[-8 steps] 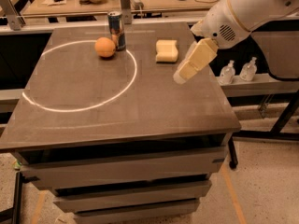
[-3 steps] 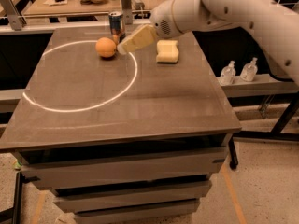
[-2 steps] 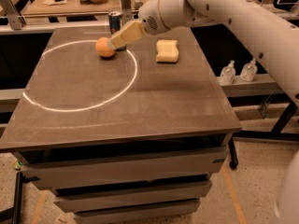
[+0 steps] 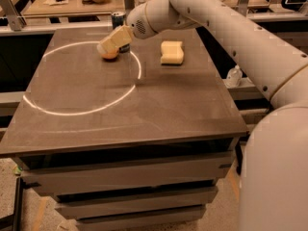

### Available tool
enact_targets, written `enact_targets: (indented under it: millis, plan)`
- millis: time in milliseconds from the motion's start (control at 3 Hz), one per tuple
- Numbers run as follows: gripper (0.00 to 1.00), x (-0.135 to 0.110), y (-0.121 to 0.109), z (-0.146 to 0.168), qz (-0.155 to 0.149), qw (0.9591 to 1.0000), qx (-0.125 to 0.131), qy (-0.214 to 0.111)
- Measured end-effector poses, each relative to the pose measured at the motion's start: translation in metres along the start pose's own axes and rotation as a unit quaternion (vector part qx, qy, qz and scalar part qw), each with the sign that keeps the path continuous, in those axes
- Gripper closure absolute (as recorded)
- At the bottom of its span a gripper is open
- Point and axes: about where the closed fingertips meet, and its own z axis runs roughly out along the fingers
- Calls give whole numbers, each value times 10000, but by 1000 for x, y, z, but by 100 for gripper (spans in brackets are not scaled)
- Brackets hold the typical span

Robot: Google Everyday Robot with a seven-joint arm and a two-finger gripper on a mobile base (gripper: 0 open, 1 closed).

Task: Pick orange

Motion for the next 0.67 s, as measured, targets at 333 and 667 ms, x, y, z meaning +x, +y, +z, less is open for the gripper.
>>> enact_targets:
  millis: [333,667]
  plan:
    - [0,8,1,22,79,9997,-200,98]
    - [0,14,3,41,116,9991,-378,158]
